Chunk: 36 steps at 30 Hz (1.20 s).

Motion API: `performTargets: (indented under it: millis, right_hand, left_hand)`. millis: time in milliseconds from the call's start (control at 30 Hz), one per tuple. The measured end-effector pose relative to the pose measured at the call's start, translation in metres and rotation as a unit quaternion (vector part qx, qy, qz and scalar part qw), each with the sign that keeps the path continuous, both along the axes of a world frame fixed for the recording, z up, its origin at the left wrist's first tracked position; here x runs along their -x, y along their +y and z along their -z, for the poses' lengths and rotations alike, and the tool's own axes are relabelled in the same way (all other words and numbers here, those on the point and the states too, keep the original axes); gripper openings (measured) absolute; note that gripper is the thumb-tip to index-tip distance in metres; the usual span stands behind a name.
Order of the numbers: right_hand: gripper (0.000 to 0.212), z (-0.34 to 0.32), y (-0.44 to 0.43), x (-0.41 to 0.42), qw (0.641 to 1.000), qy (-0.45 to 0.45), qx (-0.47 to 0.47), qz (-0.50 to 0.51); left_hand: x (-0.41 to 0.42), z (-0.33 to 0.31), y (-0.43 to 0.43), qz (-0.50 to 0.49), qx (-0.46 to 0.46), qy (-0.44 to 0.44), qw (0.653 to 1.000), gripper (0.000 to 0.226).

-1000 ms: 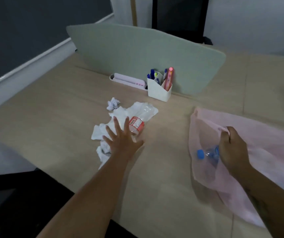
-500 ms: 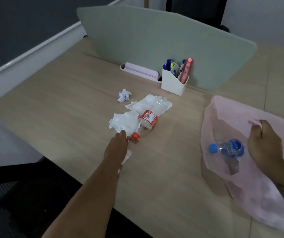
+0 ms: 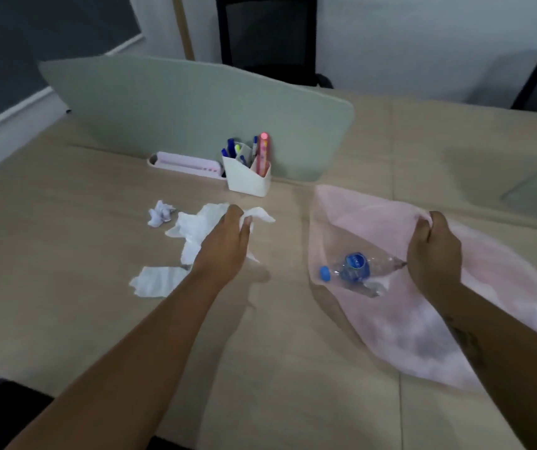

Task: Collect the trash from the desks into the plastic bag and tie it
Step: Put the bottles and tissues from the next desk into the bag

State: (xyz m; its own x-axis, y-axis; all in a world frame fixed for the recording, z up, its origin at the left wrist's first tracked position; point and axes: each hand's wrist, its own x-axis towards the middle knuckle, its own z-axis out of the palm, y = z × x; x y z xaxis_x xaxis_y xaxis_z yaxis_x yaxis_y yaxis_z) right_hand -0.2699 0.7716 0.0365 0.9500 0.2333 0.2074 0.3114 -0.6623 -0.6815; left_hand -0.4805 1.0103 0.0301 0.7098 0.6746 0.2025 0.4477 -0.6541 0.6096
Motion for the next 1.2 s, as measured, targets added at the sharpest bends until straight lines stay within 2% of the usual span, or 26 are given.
performTargets:
  millis: [200,367,433,500,567,633,767,900,1000,1067,1133,1200]
  right_hand:
    - [0.034,-0.018,-0.048,-0.015,0.998,0.014,-0.035,0.054]
    - [0.028,-0.023,-0.083,-0.024,0.995,0.016,-0.059,0.074]
    - [0.029,-0.024,-0.091,-0.027,0.995,0.016,-0.059,0.077]
    - [0.032,-0.023,-0.096,-0.030,0.996,0.018,-0.055,0.072]
    - [0.035,-0.021,-0.096,-0.031,0.997,0.028,-0.046,0.061]
    - [0.034,-0.017,-0.091,-0.029,0.998,0.035,-0.037,0.043]
    - [0.033,-0.002,-0.061,-0.011,0.999,0.040,-0.013,-0.033]
    - [0.026,0.012,-0.014,0.014,0.991,0.055,0.015,-0.124]
    - [0.026,0.021,0.015,0.032,0.978,0.076,0.069,-0.182]
    - [0.027,0.028,0.028,0.045,0.971,0.078,0.071,-0.215]
    - [0.029,0.033,0.042,0.060,0.964,0.072,0.073,-0.245]
    - [0.031,0.037,0.056,0.073,0.959,0.064,0.085,-0.263]
  left_hand:
    - [-0.110,-0.006,-0.090,0.196,0.022,-0.006,0.980,0.020]
    - [-0.164,-0.006,-0.147,0.292,0.038,0.024,0.955,0.023]
    - [-0.175,0.000,-0.155,0.312,0.024,0.058,0.948,0.041]
    - [-0.180,0.008,-0.155,0.324,-0.001,0.153,0.934,0.073]
    - [-0.179,0.018,-0.149,0.326,0.002,0.237,0.915,0.090]
    - [-0.171,0.029,-0.137,0.312,0.002,0.275,0.909,0.097]
    - [-0.132,0.044,-0.104,0.255,-0.025,0.282,0.924,0.101]
    - [-0.068,0.053,-0.063,0.179,-0.075,0.229,0.954,0.093]
    - [-0.008,0.057,-0.033,0.073,-0.129,0.167,0.975,0.085]
    - [0.033,0.064,-0.017,0.007,-0.146,0.162,0.976,0.089]
    - [0.074,0.075,-0.005,-0.045,-0.156,0.208,0.965,0.101]
    - [0.114,0.087,0.006,-0.099,-0.114,0.281,0.948,0.113]
